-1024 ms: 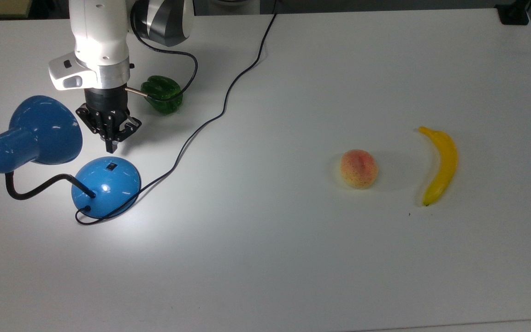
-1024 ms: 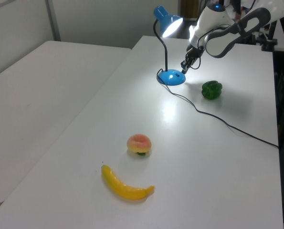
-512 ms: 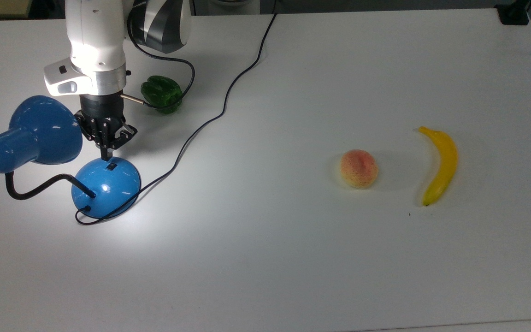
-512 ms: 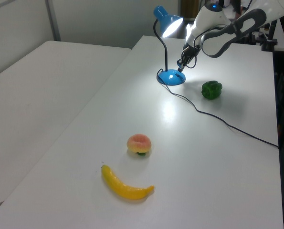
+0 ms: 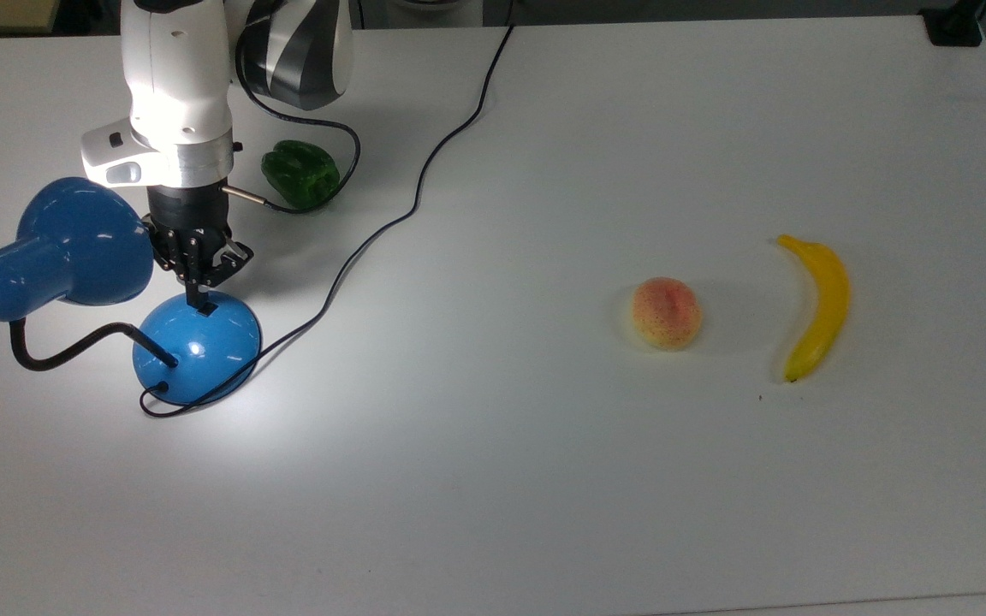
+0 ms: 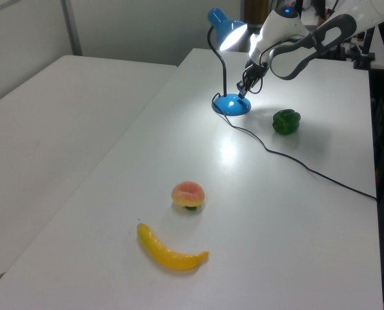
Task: Turn off lamp
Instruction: 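Lower the gripper and press the switch on the lamp base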
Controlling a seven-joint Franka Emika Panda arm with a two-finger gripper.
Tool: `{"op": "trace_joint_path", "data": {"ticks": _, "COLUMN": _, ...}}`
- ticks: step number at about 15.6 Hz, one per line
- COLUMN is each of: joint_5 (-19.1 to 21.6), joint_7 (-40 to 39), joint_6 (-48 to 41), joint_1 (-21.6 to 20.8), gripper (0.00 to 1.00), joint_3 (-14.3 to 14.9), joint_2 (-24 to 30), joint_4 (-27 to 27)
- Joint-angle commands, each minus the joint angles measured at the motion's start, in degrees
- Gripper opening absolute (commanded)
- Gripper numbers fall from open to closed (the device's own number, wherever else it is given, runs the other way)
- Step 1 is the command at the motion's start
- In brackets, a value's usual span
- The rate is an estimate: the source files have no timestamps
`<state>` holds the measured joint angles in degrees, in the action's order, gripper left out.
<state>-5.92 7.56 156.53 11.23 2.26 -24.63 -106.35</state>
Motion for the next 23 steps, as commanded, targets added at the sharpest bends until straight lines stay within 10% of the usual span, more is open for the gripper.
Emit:
{"op": "trace_joint_path", "data": {"ticks": 1, "joint_5": -1.11, "joint_7": 2.02, "joint_6": 1.41, "joint_1": -0.07, "gripper": 0.00, "joint_3": -0.07, "joint_2": -0.41, "joint_4": -0.09}}
{"op": "trace_joint_path", "data": {"ticks": 23, "joint_5": -1.11, "joint_7": 5.09, "joint_6": -9.30, "joint_1": -0.51, "gripper": 0.00, "joint_3": -0.24, "joint_2": 0.46, "joint_4": -1.94}}
